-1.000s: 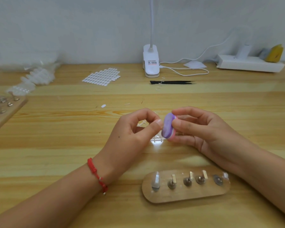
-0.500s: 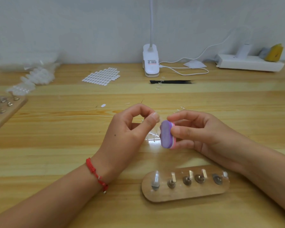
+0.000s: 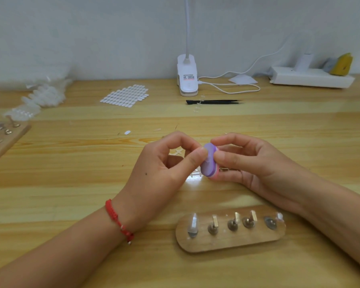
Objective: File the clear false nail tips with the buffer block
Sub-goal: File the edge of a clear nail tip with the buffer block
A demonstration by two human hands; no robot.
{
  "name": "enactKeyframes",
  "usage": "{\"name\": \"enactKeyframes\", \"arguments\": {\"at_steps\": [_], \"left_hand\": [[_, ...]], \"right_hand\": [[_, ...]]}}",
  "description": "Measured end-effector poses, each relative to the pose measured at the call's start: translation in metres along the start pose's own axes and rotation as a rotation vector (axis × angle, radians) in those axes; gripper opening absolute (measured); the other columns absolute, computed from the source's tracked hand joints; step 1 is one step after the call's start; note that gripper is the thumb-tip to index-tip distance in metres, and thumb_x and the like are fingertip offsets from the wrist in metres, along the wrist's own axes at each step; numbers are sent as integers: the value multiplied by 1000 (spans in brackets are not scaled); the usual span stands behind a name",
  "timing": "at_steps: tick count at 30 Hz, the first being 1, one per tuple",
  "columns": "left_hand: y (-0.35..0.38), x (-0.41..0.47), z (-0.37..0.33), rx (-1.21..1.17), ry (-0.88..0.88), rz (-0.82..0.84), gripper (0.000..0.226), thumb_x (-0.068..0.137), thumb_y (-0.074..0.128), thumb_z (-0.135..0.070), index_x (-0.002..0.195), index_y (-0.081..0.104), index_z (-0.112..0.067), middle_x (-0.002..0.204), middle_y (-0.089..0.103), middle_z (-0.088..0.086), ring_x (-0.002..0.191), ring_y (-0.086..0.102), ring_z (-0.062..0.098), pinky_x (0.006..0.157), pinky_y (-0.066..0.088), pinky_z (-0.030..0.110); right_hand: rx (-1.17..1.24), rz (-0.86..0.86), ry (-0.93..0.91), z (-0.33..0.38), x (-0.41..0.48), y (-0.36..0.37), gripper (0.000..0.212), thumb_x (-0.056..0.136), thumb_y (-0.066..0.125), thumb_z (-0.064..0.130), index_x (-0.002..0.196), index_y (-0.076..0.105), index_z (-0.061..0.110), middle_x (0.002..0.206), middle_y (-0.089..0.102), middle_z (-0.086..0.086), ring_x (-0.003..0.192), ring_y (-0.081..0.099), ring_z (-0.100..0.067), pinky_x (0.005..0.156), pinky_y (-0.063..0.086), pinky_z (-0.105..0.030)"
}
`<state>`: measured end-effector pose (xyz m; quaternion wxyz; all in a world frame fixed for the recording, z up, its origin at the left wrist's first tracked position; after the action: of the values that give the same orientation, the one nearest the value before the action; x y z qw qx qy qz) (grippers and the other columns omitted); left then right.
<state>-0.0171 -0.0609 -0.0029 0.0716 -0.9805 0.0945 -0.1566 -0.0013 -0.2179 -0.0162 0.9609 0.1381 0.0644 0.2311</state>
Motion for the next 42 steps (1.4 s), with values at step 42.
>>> {"name": "enactKeyframes", "arguments": {"at_steps": [42], "left_hand": [[1, 0, 0, -47, -14, 35, 14, 77, 66, -26, 64, 63, -23, 55, 51, 0, 40, 29, 7, 41, 21, 18]], "right_hand": [[-11, 22, -3, 0, -1, 1, 19, 65, 79, 12, 81, 78, 20, 86, 74, -6, 79, 73, -17, 67, 58, -25]]}}
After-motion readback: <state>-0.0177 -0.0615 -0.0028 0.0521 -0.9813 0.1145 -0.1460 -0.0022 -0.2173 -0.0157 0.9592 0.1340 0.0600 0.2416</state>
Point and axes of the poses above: each hand's wrist, its own x-axis towards the middle knuckle, its own y-axis out of the palm, z = x × y, the point moved 4 cm from there along x, towards the middle knuckle
